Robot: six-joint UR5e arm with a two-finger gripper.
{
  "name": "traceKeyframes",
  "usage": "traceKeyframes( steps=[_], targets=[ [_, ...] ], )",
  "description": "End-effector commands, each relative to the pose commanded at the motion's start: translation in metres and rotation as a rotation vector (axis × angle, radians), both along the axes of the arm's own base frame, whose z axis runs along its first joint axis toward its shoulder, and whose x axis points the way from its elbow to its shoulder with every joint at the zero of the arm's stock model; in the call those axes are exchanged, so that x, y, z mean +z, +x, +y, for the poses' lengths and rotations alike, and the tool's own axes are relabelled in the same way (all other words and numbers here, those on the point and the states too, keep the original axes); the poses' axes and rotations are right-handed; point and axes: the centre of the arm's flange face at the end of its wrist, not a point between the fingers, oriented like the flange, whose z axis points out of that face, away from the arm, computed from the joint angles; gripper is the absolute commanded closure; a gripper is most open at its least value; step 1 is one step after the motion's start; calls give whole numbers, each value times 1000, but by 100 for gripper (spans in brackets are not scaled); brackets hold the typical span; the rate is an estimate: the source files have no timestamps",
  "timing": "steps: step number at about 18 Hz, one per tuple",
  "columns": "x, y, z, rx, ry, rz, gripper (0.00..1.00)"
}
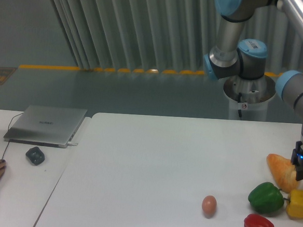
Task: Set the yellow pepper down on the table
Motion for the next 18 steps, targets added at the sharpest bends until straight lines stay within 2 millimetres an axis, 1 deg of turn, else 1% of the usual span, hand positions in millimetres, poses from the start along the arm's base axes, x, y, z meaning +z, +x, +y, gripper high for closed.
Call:
traceKeyframes(
  steps=[1,2,4,7,10,18],
  targets=[
    [6,3,0,-61,-27,15,0],
    [8,12,5,-83,-30,15,0],
    [11,19,7,-81,-11,5,0],
    [9,29,9,-72,23,-23,0],
    [10,31,9,0,45,-22,0],
    [12,28,6,9,45,-18,0]
  ],
)
